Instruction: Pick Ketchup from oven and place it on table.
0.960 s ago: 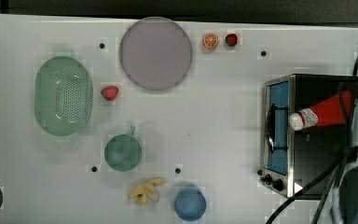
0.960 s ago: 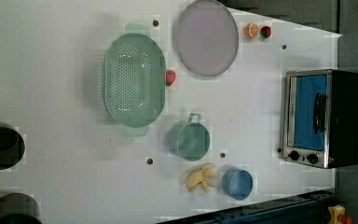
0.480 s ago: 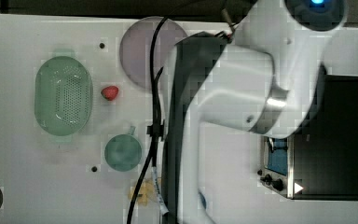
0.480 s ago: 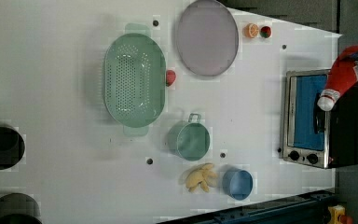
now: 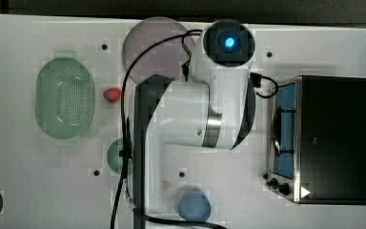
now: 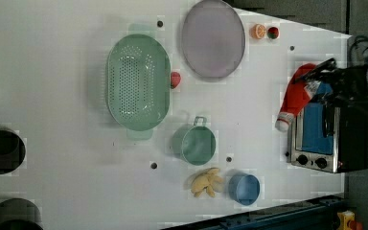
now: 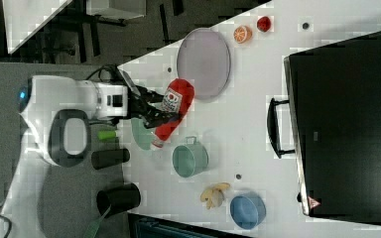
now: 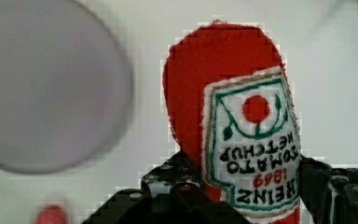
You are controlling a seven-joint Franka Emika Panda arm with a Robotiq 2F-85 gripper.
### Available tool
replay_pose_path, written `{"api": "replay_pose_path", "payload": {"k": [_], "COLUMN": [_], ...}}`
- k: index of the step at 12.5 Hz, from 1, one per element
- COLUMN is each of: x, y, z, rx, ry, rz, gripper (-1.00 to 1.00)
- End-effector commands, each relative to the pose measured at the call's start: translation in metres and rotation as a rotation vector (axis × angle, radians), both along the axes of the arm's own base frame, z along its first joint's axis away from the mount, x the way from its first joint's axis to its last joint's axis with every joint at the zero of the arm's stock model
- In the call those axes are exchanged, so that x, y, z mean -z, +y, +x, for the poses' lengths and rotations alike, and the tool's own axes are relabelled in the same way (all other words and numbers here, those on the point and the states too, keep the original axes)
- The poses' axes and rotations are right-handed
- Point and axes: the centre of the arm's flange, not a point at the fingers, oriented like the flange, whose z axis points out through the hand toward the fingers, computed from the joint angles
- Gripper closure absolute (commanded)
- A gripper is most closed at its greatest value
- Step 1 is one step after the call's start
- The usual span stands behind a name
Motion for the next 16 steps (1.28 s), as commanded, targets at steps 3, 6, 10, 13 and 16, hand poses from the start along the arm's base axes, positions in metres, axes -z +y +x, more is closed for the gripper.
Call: {"api": "replay_pose_path", "payload": {"k": [3,6,10,13,16], "x": [0.078,0.123,0.152,0.142,0.086], "y": [0.001,0.002,0.002,0.003,-0.003], "z": [-0.022,-0.041,-0.043,-0.036,-0.010], "rx": [0.010,0.005,0.002,0.002,0.079], "ry": [-0.114,-0.084,-0.054,-0.087,-0.168], "rz": [-0.022,-0.031,-0.039,-0.038,-0.035], "gripper": [-0.27,-0.26,-0.43,-1.00,-1.00]}}
